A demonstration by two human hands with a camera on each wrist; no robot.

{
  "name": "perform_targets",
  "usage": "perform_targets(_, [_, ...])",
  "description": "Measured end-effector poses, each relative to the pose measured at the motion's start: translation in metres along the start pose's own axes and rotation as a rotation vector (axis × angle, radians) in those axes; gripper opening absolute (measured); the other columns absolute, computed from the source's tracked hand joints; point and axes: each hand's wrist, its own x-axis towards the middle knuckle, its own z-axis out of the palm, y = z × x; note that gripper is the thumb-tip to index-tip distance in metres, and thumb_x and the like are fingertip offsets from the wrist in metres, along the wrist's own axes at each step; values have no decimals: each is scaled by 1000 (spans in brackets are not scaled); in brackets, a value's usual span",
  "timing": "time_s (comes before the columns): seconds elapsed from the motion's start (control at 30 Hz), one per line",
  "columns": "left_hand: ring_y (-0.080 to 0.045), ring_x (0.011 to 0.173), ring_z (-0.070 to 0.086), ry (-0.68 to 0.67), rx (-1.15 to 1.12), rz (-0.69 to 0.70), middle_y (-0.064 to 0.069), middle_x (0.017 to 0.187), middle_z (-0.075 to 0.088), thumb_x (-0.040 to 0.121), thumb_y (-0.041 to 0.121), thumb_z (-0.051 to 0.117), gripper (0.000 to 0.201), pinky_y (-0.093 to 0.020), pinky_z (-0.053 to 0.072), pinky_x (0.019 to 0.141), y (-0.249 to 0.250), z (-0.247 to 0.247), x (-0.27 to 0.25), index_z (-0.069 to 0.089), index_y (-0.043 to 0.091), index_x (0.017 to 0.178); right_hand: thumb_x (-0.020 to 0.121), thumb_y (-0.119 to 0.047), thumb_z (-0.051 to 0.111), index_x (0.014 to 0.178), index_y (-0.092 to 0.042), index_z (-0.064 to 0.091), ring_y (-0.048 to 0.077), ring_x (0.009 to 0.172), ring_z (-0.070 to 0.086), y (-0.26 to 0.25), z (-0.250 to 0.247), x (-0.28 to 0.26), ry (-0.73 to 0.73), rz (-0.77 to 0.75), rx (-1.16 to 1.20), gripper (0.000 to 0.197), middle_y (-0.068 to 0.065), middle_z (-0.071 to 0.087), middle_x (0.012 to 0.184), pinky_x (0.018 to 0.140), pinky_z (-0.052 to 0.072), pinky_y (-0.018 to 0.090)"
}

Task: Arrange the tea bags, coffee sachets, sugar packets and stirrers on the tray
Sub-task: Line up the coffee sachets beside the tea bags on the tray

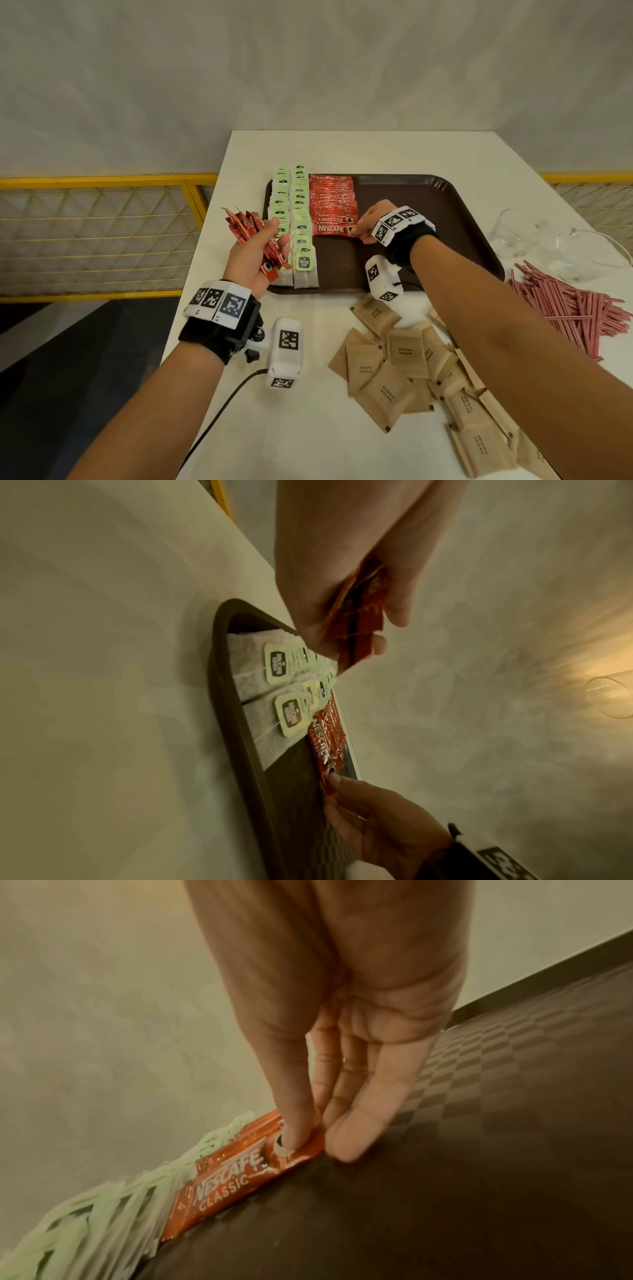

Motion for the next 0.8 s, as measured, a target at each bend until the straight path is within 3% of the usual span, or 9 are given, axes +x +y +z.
perform_targets(0.13, [-10, 52, 61, 14, -31, 6, -5, 76, 63, 85, 22, 67, 20, -21, 52, 49, 1, -5, 2, 58, 14, 101, 53, -21, 81, 98, -10, 67, 29, 99, 66, -9, 4, 1, -19, 26, 15, 49, 13, 68, 104, 87, 54, 44])
perform_targets(0.27, [-9, 53, 61, 14, -23, 10, -3, 72, 63, 85, 23, 67, 26, -21, 51, 50, 0, -5, 3, 59, 13, 108, 49, -35, 85, 78, -13, 69, 30, 82, 70, 5, 11, 34, 7, 16, -68, 40, 11, 72, 84, 76, 58, 44])
perform_targets(0.37, [-10, 52, 60, 7, 8, -8, -1, 67, 64, 85, 25, 67, 18, -22, 51, 49, -1, -4, 3, 61, 15, 98, 46, -36, 85, 72, -16, 67, 30, 78, 71, 16, 14, 57, 7, 13, -65, 38, 11, 72, 80, 74, 58, 44])
perform_targets(0.47, [-9, 51, 60, 1, 8, -18, -2, 69, 63, 86, 23, 66, 11, -21, 53, 51, -2, 0, 1, 61, 14, 91, 51, -29, 84, 73, -17, 63, 30, 87, 69, 5, 9, 33, 15, 3, -68, 32, 12, 71, 92, 79, 57, 45])
perform_targets(0.57, [-9, 53, 60, -1, 7, -24, -3, 73, 63, 86, 22, 66, 13, -21, 53, 52, -3, 2, -1, 62, 14, 96, 57, -18, 82, 75, -21, 59, 29, 101, 65, -6, 4, 6, 3, 10, -49, 29, 13, 67, 108, 87, 55, 44])
perform_targets(0.8, [-11, 59, 61, -35, -26, -33, -5, 74, 63, 87, 26, 64, 15, -22, 55, 54, -2, 5, -2, 61, 12, 90, 61, -16, 83, 77, -18, 55, 32, 101, 64, -13, 2, -14, 32, -13, -86, 33, 14, 65, 109, 88, 53, 45])
